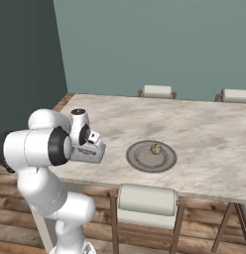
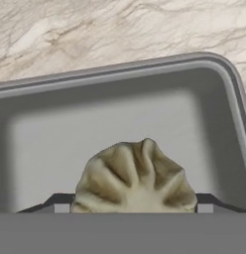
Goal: Place two dumplings into each of the tupperware containers and then place the containers in the fridge.
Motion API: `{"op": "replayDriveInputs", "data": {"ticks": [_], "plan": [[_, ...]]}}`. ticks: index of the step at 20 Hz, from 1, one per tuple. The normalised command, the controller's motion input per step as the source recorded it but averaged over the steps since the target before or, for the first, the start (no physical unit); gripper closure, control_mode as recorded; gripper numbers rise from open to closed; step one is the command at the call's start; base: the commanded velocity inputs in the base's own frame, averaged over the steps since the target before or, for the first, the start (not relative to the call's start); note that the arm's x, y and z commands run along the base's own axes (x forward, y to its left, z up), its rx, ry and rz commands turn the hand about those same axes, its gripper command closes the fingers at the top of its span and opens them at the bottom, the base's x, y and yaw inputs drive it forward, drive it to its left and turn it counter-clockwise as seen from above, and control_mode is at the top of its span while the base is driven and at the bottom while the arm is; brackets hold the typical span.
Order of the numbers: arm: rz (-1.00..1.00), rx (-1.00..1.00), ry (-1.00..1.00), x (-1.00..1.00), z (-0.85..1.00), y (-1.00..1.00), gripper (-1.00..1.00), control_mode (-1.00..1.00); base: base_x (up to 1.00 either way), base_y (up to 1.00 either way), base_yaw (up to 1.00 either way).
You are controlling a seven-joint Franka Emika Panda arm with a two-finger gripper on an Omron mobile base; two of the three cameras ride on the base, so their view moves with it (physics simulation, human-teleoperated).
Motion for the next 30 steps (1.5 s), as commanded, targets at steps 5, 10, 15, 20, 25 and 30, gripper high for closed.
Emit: {"op": "replayDriveInputs", "data": {"ticks": [5,10,15,20,25,30], "plan": [[0.0,0.02,-0.07,0.13,-0.04,0.0,-1.0,-1.0,0.0,0.0,0.0],[0.0,0.08,-0.32,-0.22,0.0,-0.24,-1.0,-1.0,0.0,0.0,0.0],[0.02,0.06,-0.34,-0.34,0.0,-0.05,-1.0,-1.0,0.0,0.0,0.0],[0.08,0.08,-0.23,-0.85,0.81,-0.49,-1.0,-1.0,0.0,0.0,0.0],[0.03,-0.04,0.07,-0.6,1.0,-0.44,-1.0,-1.0,0.0,0.0,0.0],[-0.14,-0.1,0.38,-0.19,0.9,-0.62,-1.0,-1.0,0.0,0.0,0.0]]}}
